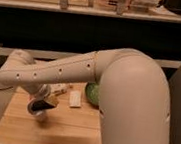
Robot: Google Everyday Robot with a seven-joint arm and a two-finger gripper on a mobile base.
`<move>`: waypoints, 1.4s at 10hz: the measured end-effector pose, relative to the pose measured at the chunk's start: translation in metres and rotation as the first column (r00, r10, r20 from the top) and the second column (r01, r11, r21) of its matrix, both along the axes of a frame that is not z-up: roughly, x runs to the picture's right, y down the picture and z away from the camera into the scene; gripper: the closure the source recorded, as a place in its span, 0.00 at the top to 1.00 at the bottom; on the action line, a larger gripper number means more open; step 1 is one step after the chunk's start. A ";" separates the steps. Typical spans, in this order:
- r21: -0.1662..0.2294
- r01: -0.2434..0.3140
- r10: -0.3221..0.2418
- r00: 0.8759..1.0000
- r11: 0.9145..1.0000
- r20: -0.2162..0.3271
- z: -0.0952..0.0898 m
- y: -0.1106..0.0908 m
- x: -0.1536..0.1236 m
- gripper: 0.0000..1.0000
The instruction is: Place the eraser in the ceramic cup
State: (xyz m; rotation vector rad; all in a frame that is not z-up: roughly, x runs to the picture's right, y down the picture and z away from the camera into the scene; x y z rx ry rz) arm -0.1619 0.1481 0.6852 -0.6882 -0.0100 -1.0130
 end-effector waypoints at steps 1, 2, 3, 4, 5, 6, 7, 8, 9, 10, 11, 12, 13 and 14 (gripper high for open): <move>-0.008 -0.004 0.004 1.000 1.000 0.001 0.000 0.000 -0.001 0.04; -0.012 -0.007 0.007 1.000 1.000 -0.002 0.001 0.000 0.000 0.04; -0.017 -0.008 0.008 1.000 1.000 -0.007 0.002 0.000 0.000 0.04; -0.022 -0.004 0.004 1.000 1.000 -0.011 0.004 0.002 -0.002 0.04; -0.023 -0.001 0.001 1.000 1.000 -0.018 0.005 0.002 -0.002 0.04; -0.023 0.003 -0.003 1.000 1.000 -0.028 0.006 0.003 -0.003 0.04; -0.020 0.009 -0.009 0.999 1.000 -0.042 0.009 0.003 -0.003 0.04; -0.019 0.012 -0.013 0.999 1.000 -0.049 0.009 0.004 -0.004 0.04; -0.016 0.018 -0.018 0.998 1.000 -0.058 0.010 0.004 -0.005 0.04; -0.013 0.023 -0.024 0.998 1.000 -0.064 0.010 0.004 -0.006 0.04; -0.010 0.030 -0.030 0.997 1.000 -0.069 0.010 0.005 -0.009 0.04; -0.006 0.036 -0.037 0.997 0.999 -0.074 0.009 0.005 -0.011 0.04; -0.002 0.044 -0.044 0.996 0.999 -0.080 0.008 0.005 -0.013 0.04; 0.002 0.051 -0.051 0.995 0.999 -0.086 0.008 0.006 -0.015 0.04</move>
